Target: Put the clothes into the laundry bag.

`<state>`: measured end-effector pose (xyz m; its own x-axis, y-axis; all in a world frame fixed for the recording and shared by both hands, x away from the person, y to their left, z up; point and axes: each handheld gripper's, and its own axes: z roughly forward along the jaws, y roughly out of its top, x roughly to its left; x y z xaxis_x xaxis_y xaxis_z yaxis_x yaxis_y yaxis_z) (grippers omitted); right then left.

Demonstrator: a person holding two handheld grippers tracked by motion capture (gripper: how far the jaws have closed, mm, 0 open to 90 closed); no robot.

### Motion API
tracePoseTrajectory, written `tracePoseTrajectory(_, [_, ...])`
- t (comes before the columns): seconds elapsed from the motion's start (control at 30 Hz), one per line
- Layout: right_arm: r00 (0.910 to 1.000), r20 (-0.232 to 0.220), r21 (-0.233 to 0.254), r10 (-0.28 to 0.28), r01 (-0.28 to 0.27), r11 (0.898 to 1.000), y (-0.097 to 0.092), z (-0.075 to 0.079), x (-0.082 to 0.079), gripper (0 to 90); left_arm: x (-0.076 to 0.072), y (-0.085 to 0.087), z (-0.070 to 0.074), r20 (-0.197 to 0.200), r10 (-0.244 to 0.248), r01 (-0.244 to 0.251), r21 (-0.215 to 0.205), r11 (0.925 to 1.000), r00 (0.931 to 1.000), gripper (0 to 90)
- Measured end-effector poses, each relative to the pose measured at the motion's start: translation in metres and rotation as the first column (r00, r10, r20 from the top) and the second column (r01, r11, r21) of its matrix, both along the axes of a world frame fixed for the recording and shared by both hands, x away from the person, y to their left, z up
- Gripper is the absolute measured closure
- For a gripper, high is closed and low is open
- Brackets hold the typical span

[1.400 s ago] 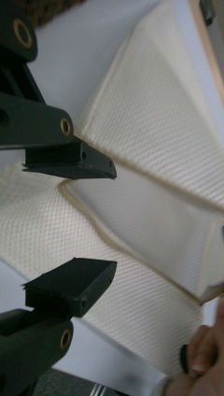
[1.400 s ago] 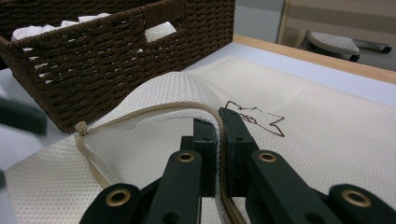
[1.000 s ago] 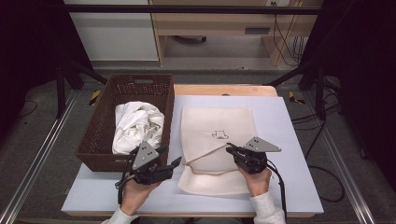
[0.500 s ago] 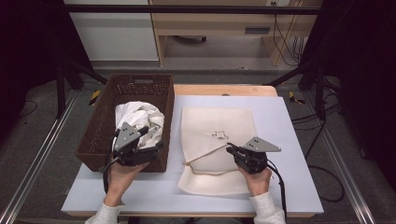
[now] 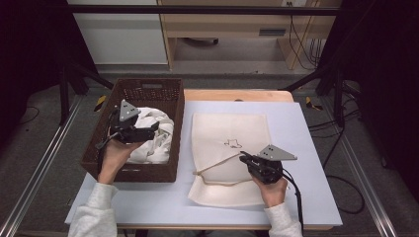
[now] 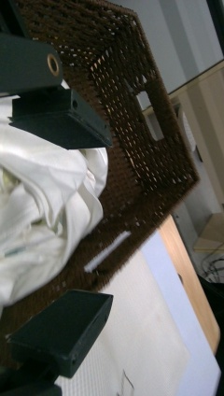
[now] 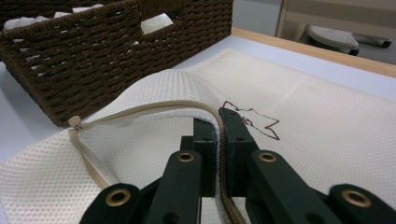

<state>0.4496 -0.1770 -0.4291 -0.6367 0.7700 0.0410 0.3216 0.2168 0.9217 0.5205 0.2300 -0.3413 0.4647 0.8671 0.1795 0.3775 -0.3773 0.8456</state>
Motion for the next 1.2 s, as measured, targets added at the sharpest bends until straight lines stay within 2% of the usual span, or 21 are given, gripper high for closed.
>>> tracePoseTrajectory(0.1, [1.0, -0.003, -0.003, 0.002, -0.002, 1.0, 0.0, 0.0, 0.0, 86.1, 0.012, 0.008, -0.01, -0.034, 0.018, -0.018, 0.012, 0.9998, 0.9993, 15.8])
tracePoseTrajectory(0.17, [1.0, -0.004, -0.002, 0.003, -0.003, 1.0, 0.0, 0.0, 0.0, 86.1, 0.015, 0.009, -0.013, -0.043, 0.023, -0.022, 0.016, 0.9996, 0.9988, 14.9])
tracePoseTrajectory(0.2, [1.0, -0.003, -0.003, 0.005, -0.005, 1.0, 0.0, 0.0, 0.0, 86.0, 0.02, 0.013, -0.022, -0.077, 0.016, -0.014, 0.028, 0.9995, 0.9969, 14.7])
tracePoseTrajectory(0.23, [1.0, -0.003, -0.003, 0.005, -0.005, 1.0, 0.0, 0.0, 0.0, 86.0, 0.02, 0.013, -0.022, -0.077, 0.016, -0.014, 0.028, 0.9995, 0.9969, 14.4])
tracePoseTrajectory(0.3, [1.0, -0.007, -0.003, 0.005, -0.005, 1.0, 0.0, 0.0, 0.0, 86.1, 0.025, 0.014, -0.035, -0.127, 0.012, -0.005, 0.062, 0.9981, 0.9918, 13.7])
tracePoseTrajectory(0.37, [0.9999, -0.009, -0.004, 0.006, -0.006, 1.0, 0.0, -0.001, 0.001, 86.0, 0.027, 0.013, -0.039, -0.14, 0.01, 0.001, 0.075, 0.9972, 0.9901, 12.6])
tracePoseTrajectory(0.4, [0.9999, -0.009, -0.006, 0.006, -0.006, 1.0, 0.0, -0.001, 0.001, 86.0, 0.03, 0.012, -0.047, -0.177, 0.007, 0.011, 0.1, 0.995, 0.9842, 11.9])
tracePoseTrajectory(0.43, [0.9999, -0.01, -0.008, 0.008, -0.008, 1.0, 0.0, -0.001, 0.001, 86.0, 0.03, 0.012, -0.047, -0.177, 0.007, 0.011, 0.1, 0.995, 0.9842, 11.9])
tracePoseTrajectory(0.47, [0.9999, -0.014, -0.008, 0.009, -0.009, 1.0, 0.001, -0.001, 0.001, 86.0, 0.031, 0.009, -0.051, -0.206, -0.005, 0.029, 0.115, 0.9929, 0.9784, 11.9])
tracePoseTrajectory(0.57, [0.9998, -0.016, -0.009, 0.011, -0.011, 1.0, 0.001, -0.001, 0.001, 86.0, 0.032, 0.007, -0.053, -0.217, -0.013, 0.04, 0.123, 0.9916, 0.9762, 10.5])
tracePoseTrajectory(0.6, [0.9998, -0.018, -0.009, 0.013, -0.013, 1.0, 0.001, -0.002, 0.001, 85.9, 0.033, 0.005, -0.057, -0.249, -0.016, 0.049, 0.128, 0.9905, 0.9685, 9.5])
tracePoseTrajectory(0.63, [0.9997, -0.021, -0.008, 0.014, -0.014, 1.0, 0.001, -0.001, 0.001, 85.9, 0.034, 0.004, -0.059, -0.264, -0.013, 0.051, 0.136, 0.9893, 0.9644, 8.8])
tracePoseTrajectory(0.67, [0.9997, -0.021, -0.008, 0.014, -0.014, 1.0, 0.001, -0.001, 0.001, 85.9, 0.034, 0.004, -0.059, -0.264, -0.013, 0.051, 0.136, 0.9893, 0.9644, 8.4])
tracePoseTrajectory(0.73, [0.9996, -0.025, -0.008, 0.015, -0.015, 1.0, 0.001, -0.002, 0.001, 85.9, 0.034, 0.001, -0.063, -0.289, -0.013, 0.062, 0.158, 0.9855, 0.9571, 7.4])
tracePoseTrajectory(0.77, [0.9996, -0.024, -0.01, 0.016, -0.017, 1.0, 0.001, -0.002, 0.002, 85.9, 0.034, 0.001, -0.063, -0.289, -0.013, 0.062, 0.158, 0.9855, 0.9571, 6.7])
tracePoseTrajectory(0.8, [0.9996, -0.025, -0.011, 0.016, -0.016, 1.0, 0.001, -0.002, 0.001, 85.9, 0.036, 0.0, -0.066, -0.302, -0.008, 0.059, 0.163, 0.9849, 0.9533, 5.8])
tracePoseTrajectory(0.87, [0.9995, -0.027, -0.012, 0.017, -0.017, 1.0, 0.001, -0.002, 0.002, 85.9, 0.039, 0.001, -0.068, -0.326, -0.001, 0.055, 0.155, 0.9864, 0.9455, 4.8])
tracePoseTrajectory(0.9, [0.9995, -0.027, -0.012, 0.017, -0.017, 1.0, 0.001, -0.002, 0.002, 85.9, 0.039, 0.001, -0.068, -0.326, -0.001, 0.055, 0.155, 0.9864, 0.9455, 4.4])
tracePoseTrajectory(0.93, [0.9994, -0.029, -0.014, 0.017, -0.017, 1.0, 0.001, -0.002, 0.002, 85.8, 0.041, 0.003, -0.071, -0.355, -0.002, 0.054, 0.138, 0.9889, 0.9347, 3.9])
tracePoseTrajectory(1.07, [0.9993, -0.033, -0.017, 0.017, -0.018, 1.0, 0.001, -0.002, 0.002, 85.8, 0.044, 0.003, -0.077, -0.38, -0.01, 0.07, 0.142, 0.9873, 0.9248, 3.8])
tracePoseTrajectory(1.2, [0.9992, -0.035, -0.019, 0.018, -0.019, 1.0, 0.002, -0.003, 0.002, 85.6, 0.047, 0.004, -0.082, -0.411, -0.015, 0.077, 0.135, 0.9879, 0.9117, 3.8])
